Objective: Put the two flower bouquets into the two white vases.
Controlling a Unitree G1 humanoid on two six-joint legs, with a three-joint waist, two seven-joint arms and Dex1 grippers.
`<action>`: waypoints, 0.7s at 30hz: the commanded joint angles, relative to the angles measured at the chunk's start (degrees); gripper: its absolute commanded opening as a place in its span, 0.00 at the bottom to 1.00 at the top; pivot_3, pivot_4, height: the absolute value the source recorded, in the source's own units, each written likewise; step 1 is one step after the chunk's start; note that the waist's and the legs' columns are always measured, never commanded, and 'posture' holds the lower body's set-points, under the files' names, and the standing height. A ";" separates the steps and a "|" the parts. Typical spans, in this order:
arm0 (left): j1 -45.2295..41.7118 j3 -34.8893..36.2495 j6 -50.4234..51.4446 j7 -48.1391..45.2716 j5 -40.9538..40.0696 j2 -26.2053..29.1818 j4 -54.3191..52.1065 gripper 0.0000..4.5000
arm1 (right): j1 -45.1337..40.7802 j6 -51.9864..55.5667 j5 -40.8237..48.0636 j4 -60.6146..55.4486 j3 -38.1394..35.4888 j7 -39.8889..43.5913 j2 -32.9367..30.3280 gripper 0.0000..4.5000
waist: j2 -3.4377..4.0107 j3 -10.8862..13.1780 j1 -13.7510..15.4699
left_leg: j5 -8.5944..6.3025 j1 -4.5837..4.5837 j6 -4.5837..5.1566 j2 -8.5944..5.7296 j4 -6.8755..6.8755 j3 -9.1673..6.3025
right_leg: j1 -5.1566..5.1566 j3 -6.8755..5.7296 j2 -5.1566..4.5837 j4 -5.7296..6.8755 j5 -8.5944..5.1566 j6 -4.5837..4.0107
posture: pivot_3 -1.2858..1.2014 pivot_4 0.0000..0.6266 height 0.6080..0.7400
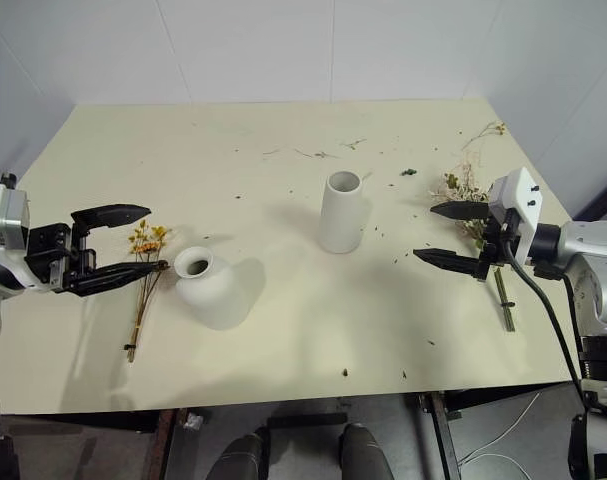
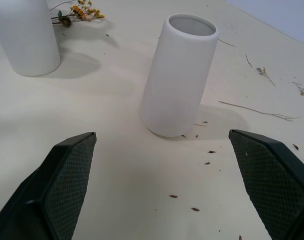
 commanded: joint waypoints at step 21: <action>-8.55 -5.35 3.11 1.00 -1.11 -0.41 -5.38 1.00 | -22.86 35.37 -20.04 29.80 16.57 -12.45 -8.38 1.00 | 0.09 0.05 -0.77 | -0.02 -0.04 0.01 -0.01 0.00 0.12 | -0.13 0.13 0.01 0.02 -0.02 -0.01 | 0.52 0.24 1.00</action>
